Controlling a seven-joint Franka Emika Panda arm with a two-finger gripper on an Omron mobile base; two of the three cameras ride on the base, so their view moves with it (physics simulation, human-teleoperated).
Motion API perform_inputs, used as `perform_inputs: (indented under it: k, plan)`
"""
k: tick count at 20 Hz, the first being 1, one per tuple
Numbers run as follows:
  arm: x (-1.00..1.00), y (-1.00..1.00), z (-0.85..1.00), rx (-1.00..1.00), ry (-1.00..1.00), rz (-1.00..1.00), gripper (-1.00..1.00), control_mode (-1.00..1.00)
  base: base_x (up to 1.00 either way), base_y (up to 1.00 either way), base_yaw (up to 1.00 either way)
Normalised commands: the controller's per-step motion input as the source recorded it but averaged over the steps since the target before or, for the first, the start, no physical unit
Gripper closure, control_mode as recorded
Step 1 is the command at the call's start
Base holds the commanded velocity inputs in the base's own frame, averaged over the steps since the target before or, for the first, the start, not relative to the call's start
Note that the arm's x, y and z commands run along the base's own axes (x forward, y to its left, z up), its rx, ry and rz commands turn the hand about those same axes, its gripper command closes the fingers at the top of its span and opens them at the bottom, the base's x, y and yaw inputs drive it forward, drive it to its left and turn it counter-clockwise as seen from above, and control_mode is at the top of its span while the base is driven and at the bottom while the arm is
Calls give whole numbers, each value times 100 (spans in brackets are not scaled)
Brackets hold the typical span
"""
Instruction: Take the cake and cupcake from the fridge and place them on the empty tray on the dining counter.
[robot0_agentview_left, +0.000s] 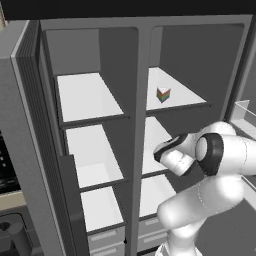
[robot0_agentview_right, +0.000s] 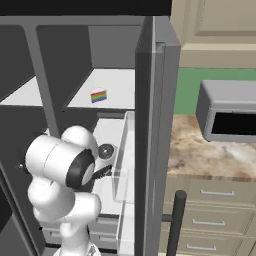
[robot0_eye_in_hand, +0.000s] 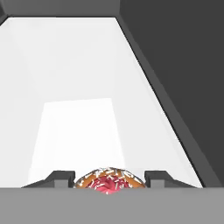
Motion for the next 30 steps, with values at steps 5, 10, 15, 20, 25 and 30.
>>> perform_inputs:
  k: [5,10,15,20,25,30]
  plan:
    - [-61,12,97,0,-1,7,100,-100,0,0,0]
    - [-39,41,100,0,8,11,100,-100,0,0,0]
    - [-64,57,96,-1,22,16,100,-100,0,0,0]
    - [-100,29,59,0,22,17,100,-100,0,0,0]
    - [-100,24,22,-1,2,22,100,-100,0,0,0]
    - [-100,19,6,0,0,9,100,-100,0,0,0]
